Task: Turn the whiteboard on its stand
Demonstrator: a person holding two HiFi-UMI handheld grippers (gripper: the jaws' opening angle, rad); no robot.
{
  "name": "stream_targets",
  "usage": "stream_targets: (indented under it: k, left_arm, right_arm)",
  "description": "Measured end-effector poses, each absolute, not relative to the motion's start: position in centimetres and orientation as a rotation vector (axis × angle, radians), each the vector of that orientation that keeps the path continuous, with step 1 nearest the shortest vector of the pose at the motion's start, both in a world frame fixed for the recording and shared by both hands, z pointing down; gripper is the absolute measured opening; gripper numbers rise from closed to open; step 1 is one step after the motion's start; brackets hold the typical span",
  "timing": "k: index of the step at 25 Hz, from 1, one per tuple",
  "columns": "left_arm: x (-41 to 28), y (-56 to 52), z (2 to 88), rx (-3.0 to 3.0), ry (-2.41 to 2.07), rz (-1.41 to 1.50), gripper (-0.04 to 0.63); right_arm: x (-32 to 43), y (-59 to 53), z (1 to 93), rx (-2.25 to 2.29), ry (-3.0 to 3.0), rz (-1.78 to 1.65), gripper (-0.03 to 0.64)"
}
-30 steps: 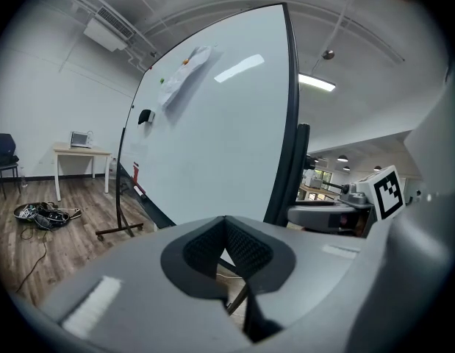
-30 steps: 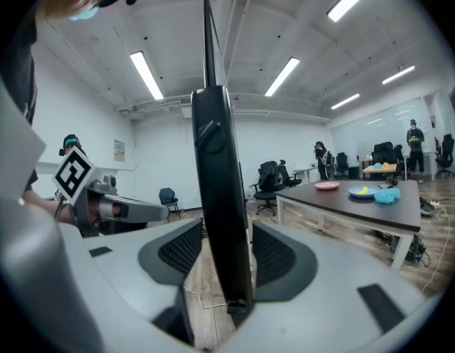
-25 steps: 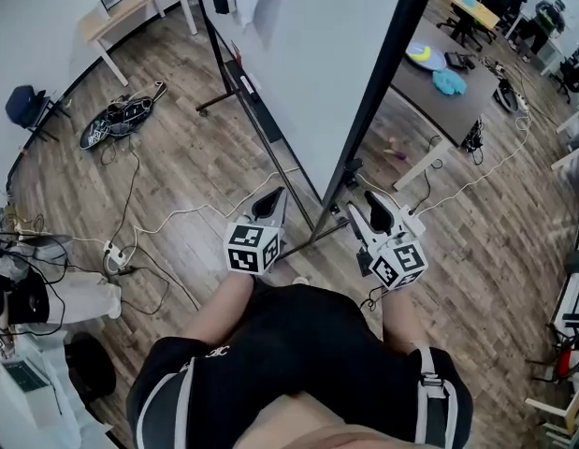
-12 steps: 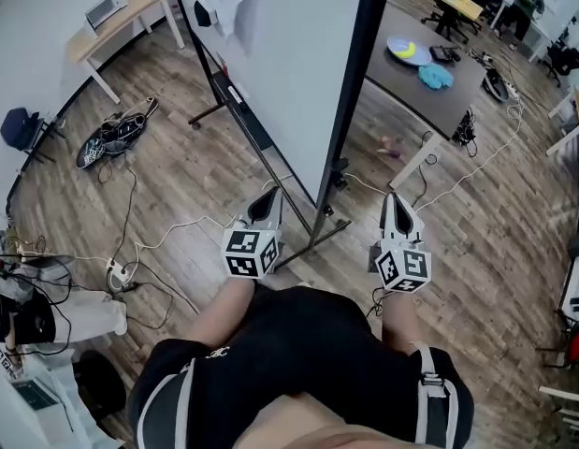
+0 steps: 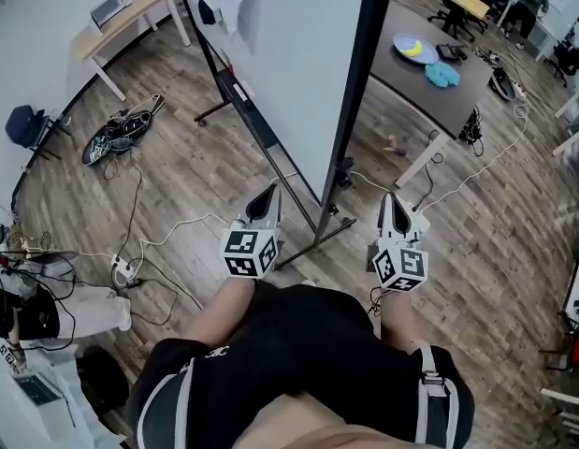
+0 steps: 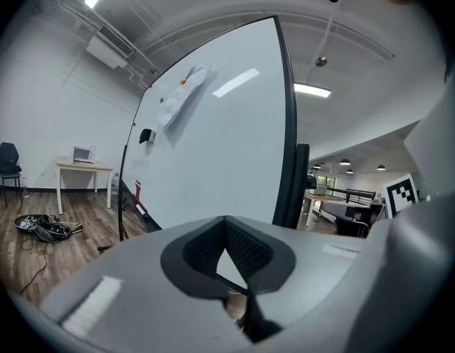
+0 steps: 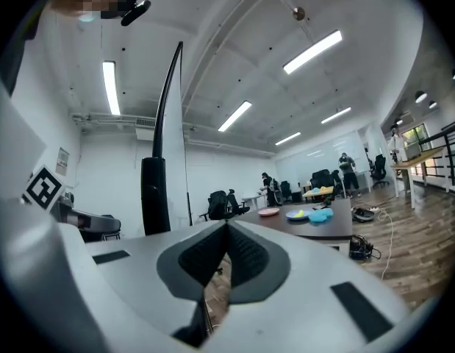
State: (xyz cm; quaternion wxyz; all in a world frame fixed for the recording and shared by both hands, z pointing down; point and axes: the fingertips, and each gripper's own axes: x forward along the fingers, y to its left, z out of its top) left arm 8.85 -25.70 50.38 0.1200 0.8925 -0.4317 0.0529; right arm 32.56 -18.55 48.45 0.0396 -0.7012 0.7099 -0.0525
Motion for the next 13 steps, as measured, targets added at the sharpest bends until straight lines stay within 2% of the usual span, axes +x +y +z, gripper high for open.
stream_targets:
  k: [13]
  left_arm:
    - [9.0, -24.8, 50.8, 2.613, -1.256, 0.171, 0.009]
  right_arm:
    - [32.1, -18.2, 49.9, -2.146, 2.221, -0.186, 0.006]
